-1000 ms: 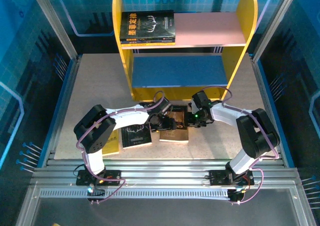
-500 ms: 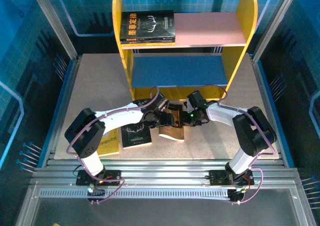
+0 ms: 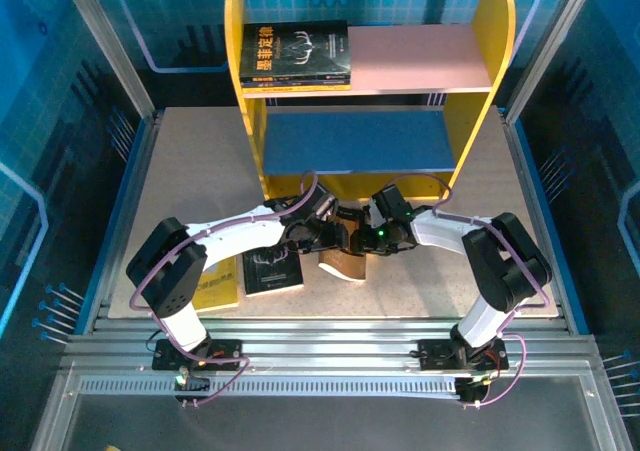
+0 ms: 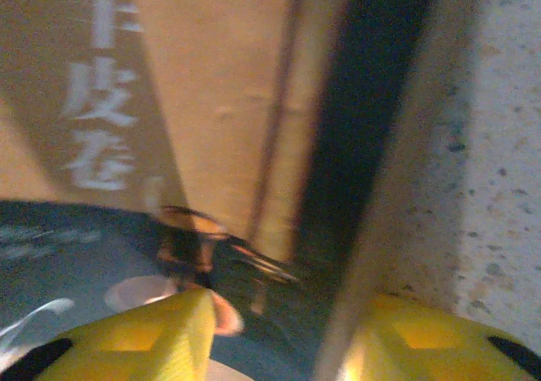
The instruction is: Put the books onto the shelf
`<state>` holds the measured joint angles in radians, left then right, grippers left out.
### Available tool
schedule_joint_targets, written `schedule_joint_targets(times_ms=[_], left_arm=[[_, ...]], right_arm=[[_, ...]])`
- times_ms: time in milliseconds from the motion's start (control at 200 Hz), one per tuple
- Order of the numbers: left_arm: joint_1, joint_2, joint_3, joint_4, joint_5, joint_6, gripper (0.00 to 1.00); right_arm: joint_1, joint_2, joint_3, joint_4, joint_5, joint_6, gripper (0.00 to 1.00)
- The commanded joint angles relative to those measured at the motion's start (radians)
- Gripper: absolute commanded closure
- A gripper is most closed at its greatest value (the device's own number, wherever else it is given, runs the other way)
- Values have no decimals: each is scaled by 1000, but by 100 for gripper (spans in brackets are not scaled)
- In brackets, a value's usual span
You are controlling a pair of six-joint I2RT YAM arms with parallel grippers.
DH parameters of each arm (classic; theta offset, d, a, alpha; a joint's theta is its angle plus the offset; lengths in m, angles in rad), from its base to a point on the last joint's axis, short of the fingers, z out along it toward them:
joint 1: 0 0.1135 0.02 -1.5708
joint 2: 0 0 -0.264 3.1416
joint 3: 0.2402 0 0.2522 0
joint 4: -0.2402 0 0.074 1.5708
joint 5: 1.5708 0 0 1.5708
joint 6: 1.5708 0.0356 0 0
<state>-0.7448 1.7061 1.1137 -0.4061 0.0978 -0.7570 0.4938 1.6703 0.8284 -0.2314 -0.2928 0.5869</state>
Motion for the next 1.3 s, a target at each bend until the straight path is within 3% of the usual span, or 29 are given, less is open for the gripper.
schedule_joint_targets(times_ms=[0,210,345,640,956,1296], left_arm=[[-16,-5,30,12,-1,34,41],[-16,1,31,-7,-13,43,44],[-17,4,29,-2,-16,42,53],[-18,4,24,17,-18,61,100],[-42,-184,-75,146,-57,90,100],[-44,-439,-169,332,-105,57,100]], right_arm=[[13,39,-41,-45,-55,-1,49],[-13,12,-55,-48,-67,-10,44],[-19,7,-55,-49,-70,-12,44],[-38,-30,-64,-57,-78,-24,42],[-119,-186,-100,-81,-123,-34,40],[-233,-526,-87,-156,-151,7,40]])
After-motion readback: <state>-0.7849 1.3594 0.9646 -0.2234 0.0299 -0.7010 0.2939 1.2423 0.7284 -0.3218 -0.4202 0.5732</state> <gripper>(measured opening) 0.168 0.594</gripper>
